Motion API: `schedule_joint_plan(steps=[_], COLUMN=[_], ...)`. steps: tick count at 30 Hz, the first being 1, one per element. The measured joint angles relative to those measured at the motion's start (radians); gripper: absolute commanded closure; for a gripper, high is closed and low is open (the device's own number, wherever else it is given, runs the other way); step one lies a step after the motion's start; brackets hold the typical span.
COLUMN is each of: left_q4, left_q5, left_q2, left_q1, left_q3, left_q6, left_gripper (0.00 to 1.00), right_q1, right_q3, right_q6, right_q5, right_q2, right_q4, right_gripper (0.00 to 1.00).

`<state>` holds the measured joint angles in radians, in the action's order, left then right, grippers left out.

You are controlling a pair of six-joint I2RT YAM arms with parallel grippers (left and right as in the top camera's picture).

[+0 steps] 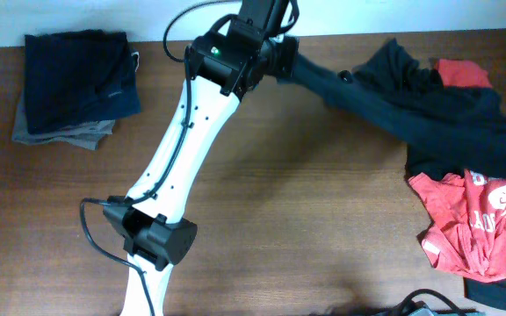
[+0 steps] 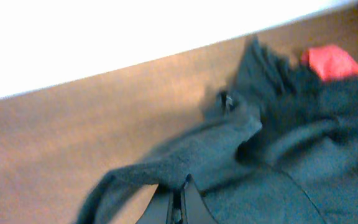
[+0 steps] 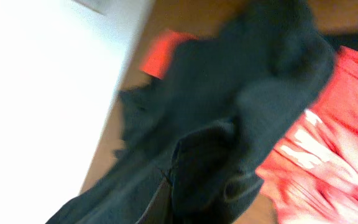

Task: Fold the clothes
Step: 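Lift the t-shirt with both grippers and stretch it across the table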

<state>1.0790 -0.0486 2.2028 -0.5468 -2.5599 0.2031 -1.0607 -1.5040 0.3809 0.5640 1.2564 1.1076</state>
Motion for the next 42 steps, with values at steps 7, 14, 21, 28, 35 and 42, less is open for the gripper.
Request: schedule_joint_plan(steps=[7,14,21,28,35,42], left_q4=[-0.046,-0.044,-0.043,-0.003,0.201,0.278], left_q5=[-0.171,-0.381,-0.587,-0.687,-0.715,-0.749], left_q2=[0.0,-0.042,-0.147,-0.239,-0.247,-0.249], left_q1=[0.0,0.0,0.002,0.006,0.006,-0.008], left_q3=[-0.105,-0.187,-0.196,-0.209,-0.218,-0.217], left_q6=[-0.058,-0.115,-0.156,-0.166,-0.123,-0.084], left_gripper=[0.99,0.99,0.99,0.99,0.99,0.99], right_q1=[0.094,0.422,0.666,0.83,0.918,1.061], right_q3=[-0.126,-0.164,-0.222,-0.308,-0.312,-0.337], right_q6=[0.01,0.045,0.066,0.069,0.097,0.063], right_q5=[0.176,0.197,0.124,0.105,0.082,-0.139], right_q2=[-0.001,-0.001,0.006,0.041,0.181,0.191], right_q4=[-0.111,-0.306,-0.433,-0.45,-0.417,-0.317], right_gripper=[0.96,0.96,0.96,0.96,0.96,0.96])
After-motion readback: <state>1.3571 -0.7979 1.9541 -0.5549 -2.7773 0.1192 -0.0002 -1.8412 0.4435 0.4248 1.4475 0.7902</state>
